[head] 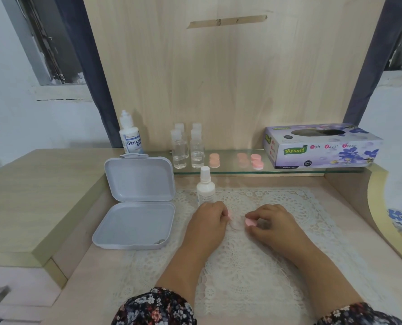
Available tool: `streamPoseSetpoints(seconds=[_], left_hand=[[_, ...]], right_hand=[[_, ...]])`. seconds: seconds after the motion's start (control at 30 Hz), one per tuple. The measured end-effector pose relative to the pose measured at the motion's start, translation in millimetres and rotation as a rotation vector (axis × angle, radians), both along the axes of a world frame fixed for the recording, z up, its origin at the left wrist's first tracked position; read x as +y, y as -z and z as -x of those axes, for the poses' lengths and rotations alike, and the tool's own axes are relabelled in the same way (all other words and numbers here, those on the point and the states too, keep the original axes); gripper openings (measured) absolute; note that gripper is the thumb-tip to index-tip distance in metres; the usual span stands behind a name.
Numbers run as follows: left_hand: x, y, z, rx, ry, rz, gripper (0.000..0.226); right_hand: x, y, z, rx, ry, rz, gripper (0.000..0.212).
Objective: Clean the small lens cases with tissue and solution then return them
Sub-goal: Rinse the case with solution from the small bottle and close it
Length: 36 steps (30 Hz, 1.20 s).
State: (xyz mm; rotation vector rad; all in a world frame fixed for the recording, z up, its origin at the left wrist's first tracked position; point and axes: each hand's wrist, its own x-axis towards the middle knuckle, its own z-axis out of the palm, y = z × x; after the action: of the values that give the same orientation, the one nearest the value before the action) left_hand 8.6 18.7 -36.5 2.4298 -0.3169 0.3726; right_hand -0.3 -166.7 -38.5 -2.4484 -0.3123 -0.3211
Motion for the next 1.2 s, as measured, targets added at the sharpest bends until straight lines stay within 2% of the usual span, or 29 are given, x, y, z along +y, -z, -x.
streamPoseSetpoints(seconds=[0.2, 0.37, 0.43, 0.5, 0.57, 0.63, 0.77, 1.2], left_hand=[[-1.1, 3.2, -2.4, -0.007, 0.007, -0.139, 0.015], [-7.0, 2.1, -3.0, 0.003, 0.137, -0.311, 0.057], [-7.8, -0.1, -3.3, -0.017, 0.179, -0.256, 0.066], [-5.7, -0.7, -3.1, -0.043, 0.160, -0.137, 0.058], [-3.7, -0.5, -1.5, -0.061, 0.131, -0.031, 0.041], [-3.4, 1.1, -0.7, -0.041, 0.136, -0.022, 0.032], [-6.0, 4.7, -1.6, 0.049, 0.134, -0.053, 0.037], [-8.9, 4.9, -1.8, 0.010, 0.153, -0.024, 0.029]], right_hand=[[0.7, -1.0, 0.4, 0.002, 0.002, 0.003, 0.024], [1.1, -2.2, 1.4, 0.004, -0.002, 0.005, 0.026], [0.8, -2.8, 1.8, 0.002, -0.003, 0.010, 0.026], [0.7, -3.4, 2.1, 0.004, -0.005, 0.008, 0.026], [0.9, -3.6, 2.3, 0.007, -0.006, 0.009, 0.025], [1.1, -3.3, 2.0, 0.006, -0.004, 0.010, 0.025], [1.1, -3.1, 2.3, 0.006, 0.000, 0.004, 0.025], [0.4, -5.3, 6.0, 0.092, 0.011, -0.108, 0.041]])
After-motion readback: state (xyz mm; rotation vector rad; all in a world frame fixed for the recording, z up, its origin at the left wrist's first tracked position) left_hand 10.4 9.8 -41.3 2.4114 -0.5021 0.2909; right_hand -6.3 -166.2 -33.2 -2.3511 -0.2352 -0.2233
